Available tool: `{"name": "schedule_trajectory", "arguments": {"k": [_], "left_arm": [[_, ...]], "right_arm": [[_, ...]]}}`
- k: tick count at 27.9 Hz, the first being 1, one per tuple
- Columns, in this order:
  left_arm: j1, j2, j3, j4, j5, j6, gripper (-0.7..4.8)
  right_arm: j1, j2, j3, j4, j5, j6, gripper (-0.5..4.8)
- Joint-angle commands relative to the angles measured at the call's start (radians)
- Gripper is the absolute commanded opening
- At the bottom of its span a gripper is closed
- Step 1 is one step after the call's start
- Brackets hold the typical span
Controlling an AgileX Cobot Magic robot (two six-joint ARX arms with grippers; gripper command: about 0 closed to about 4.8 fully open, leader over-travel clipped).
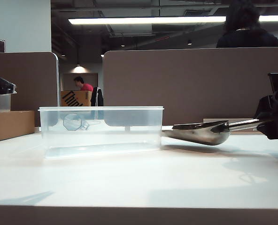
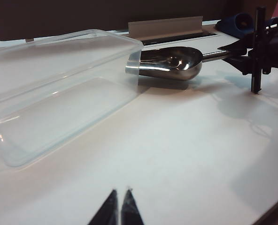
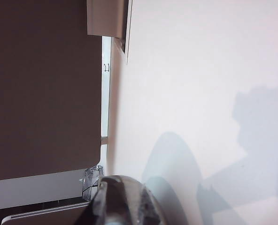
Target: Pick up the metal ice scoop from the table and place it inside the transparent plastic box.
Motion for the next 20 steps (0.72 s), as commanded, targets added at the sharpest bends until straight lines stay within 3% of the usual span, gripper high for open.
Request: {"name": "schedule_trajectory", "arguments": {"k": [1,4,13,16,20], "left_arm": [[-0.002,0.0,0.0,0.013,0.001,0.0,0.21],[-0.002,-0.001,0.0,0.013,0.001,0.0,0.21],[0.0,-0.009,0.0,0.013,0.0,0.0,0.21],[0.002,-0.01,0.0,0.013,0.001,0.0,0.21],[0.051,-0.01,0.0,0.013,0.028,0.0,0.21]], "right_arm": [[0.002,-0.007,0.003,0.114,0.017,0.016,-0.09],[-0.001,-0.01,0.011,0.196,0.039,0.016,-0.09],[0.017,-0.011,0.242,0.127,-0.21,-0.069,-0.09],[0.032,-0.01,0.374,0.0,-0.324,-0.113,-0.09],[0.067,-0.008,0.602,-0.328,-0.492,-0.296,-0.09]]}}
